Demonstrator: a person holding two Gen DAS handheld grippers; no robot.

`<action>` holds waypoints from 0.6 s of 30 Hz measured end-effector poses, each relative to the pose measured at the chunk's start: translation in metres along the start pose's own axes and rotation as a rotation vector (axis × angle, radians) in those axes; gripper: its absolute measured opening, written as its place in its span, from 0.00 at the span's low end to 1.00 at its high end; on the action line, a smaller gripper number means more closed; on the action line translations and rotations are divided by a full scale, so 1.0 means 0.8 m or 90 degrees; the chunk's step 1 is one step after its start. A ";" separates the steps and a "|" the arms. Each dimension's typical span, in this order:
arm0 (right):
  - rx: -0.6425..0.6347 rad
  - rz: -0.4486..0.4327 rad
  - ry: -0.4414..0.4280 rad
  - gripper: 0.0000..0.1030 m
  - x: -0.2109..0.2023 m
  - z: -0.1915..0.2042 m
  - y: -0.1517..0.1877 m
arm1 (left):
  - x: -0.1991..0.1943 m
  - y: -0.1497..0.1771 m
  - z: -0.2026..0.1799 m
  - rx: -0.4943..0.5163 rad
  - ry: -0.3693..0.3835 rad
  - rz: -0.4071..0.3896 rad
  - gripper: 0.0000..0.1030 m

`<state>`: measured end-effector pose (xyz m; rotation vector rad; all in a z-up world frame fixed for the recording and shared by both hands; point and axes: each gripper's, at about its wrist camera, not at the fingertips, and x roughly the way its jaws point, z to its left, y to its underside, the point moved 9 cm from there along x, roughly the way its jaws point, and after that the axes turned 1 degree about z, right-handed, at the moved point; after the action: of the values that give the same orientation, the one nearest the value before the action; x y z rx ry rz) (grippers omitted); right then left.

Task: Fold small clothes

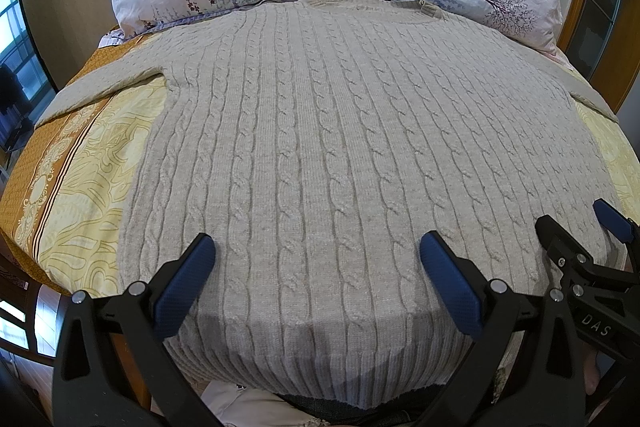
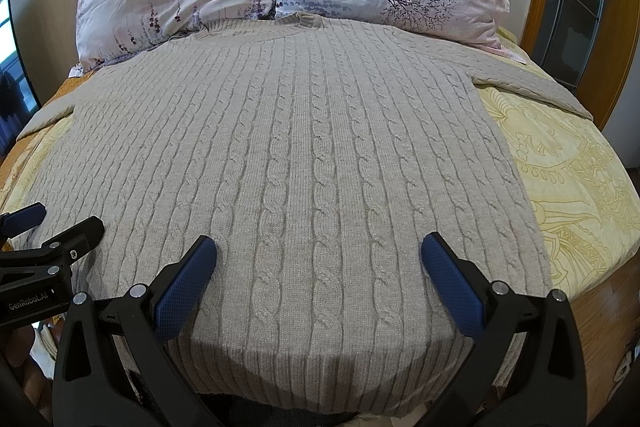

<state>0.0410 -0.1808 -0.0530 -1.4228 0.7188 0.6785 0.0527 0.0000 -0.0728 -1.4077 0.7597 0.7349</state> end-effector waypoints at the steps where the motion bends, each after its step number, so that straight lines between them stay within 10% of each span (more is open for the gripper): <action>1: 0.000 0.000 0.000 0.99 0.000 0.000 0.000 | 0.000 0.000 0.000 0.000 0.000 0.000 0.98; 18: -0.001 0.002 0.000 0.99 0.001 0.003 0.002 | 0.000 0.000 0.000 0.000 0.000 0.003 0.98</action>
<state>0.0405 -0.1785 -0.0544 -1.4230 0.7207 0.6810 0.0528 -0.0001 -0.0730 -1.4069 0.7631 0.7378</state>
